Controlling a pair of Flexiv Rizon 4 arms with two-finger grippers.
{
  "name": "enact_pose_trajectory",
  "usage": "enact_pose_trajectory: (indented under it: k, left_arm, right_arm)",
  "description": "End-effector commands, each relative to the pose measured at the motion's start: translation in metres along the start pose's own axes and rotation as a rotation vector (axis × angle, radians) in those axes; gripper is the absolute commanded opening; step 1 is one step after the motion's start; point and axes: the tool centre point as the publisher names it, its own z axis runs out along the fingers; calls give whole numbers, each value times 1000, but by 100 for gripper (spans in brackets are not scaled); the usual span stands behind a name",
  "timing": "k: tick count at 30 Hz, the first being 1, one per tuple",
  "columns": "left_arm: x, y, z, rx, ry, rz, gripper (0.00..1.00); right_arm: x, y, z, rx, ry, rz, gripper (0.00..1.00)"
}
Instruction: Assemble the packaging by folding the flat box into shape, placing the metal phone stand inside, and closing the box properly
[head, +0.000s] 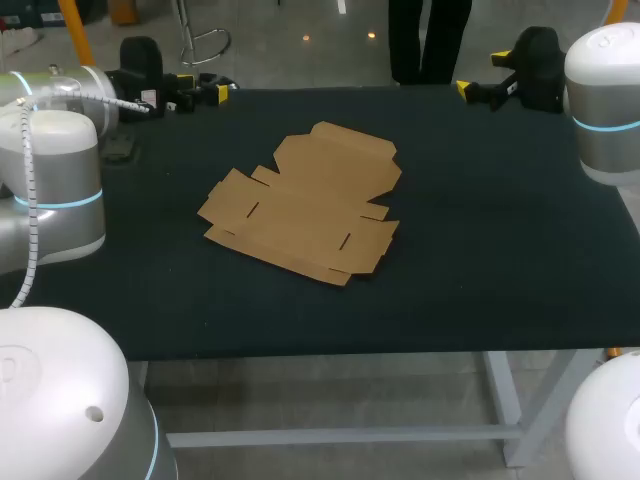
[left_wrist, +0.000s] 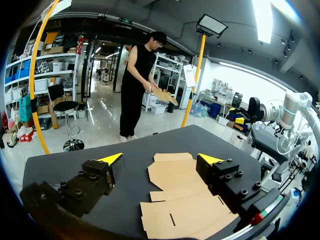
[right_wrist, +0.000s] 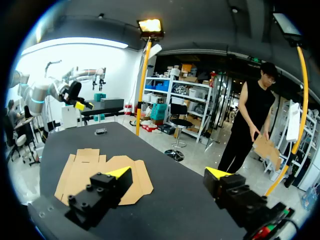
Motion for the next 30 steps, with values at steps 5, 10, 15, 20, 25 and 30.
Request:
enact_pose_trajectory:
  k: [5,10,15,20,25,30]
  left_arm:
    - [0,0,0,0,-1,0,100]
    - [0,0,0,0,-1,0,100]
    - [0,0,0,0,-1,0,100]
    - [0,0,0,0,-1,0,100]
    - [0,0,0,0,-1,0,100]
    - [-1,-3,5,-35,4,2,100]
  right_arm:
    - [1,0,0,-2,-2,0,100]
    - [1,0,0,-2,-2,0,100]
    - [1,0,0,-2,-2,0,100]
    - [1,0,0,-2,-2,0,100]
    - [1,0,0,-2,-2,0,100]
    - [-1,-1,2,5,11,15,100]
